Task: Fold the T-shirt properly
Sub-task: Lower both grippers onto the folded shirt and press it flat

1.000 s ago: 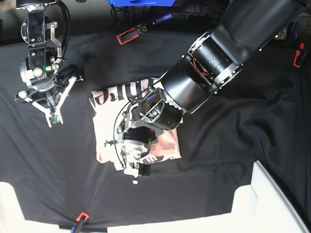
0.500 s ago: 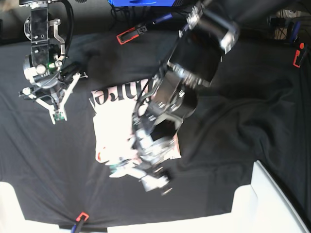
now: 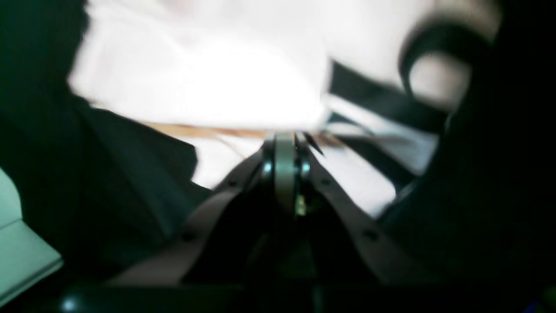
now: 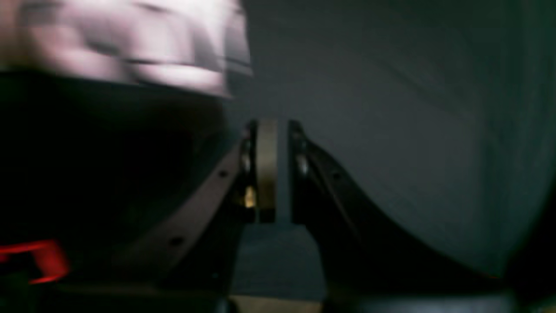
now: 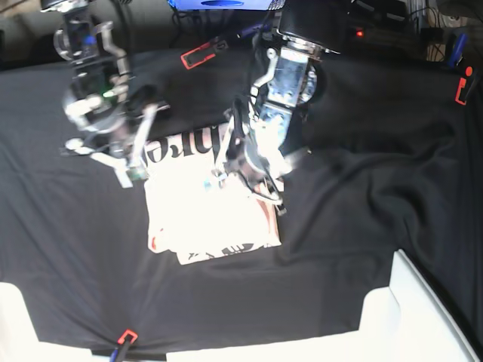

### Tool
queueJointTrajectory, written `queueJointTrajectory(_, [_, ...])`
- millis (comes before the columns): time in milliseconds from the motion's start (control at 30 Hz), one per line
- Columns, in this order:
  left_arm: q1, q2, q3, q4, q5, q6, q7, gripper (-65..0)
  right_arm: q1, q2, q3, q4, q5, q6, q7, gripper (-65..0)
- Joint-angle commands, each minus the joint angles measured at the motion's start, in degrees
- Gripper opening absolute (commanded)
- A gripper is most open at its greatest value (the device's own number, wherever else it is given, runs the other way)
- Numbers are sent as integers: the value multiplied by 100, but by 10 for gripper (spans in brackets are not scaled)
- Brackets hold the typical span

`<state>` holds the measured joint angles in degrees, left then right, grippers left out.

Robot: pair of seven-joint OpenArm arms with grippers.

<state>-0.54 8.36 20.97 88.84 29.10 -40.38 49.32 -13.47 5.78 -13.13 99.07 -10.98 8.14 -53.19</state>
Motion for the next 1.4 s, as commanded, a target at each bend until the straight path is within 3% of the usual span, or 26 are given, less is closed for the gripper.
queueJointTrajectory(0, [-21, 64, 8, 96, -154, 38, -57, -650, 86, 42, -107, 76, -67, -27, 101, -617])
queueJointTrajectory(133, [146, 64, 8, 132, 153, 38, -66, -650, 332, 42, -547, 14, -58, -27, 75, -621])
queueJointTrajectory(267, [216, 64, 8, 79, 611, 614, -92, -650, 710, 42, -775, -619, -67, -27, 101, -627])
queueJointTrajectory(333, [243, -14, 8, 114, 734, 702, -84, -650, 877, 42, -749, -988, -67, -27, 101, -650])
queueJointTrajectory(633, [392, -392, 0, 0, 751, 719, -49, -650, 947, 59, -98, -1164, -75, -27, 427, -650])
queueJointTrajectory(833, [392, -313, -211, -536, 751, 728, -75, -650, 1220, 209, -72, -1770, -49, -27, 488, -650])
queueJointTrajectory(1000, [251, -313, -229, -976, 707, 728, -101, -650, 1299, 182, -98, -2456, -49, -27, 1104, -650])
queueJointTrajectory(1367, [-276, -146, -229, -1407, 707, 728, -259, -650, 1053, -240, -107, -2526, -75, -27, 1156, -650])
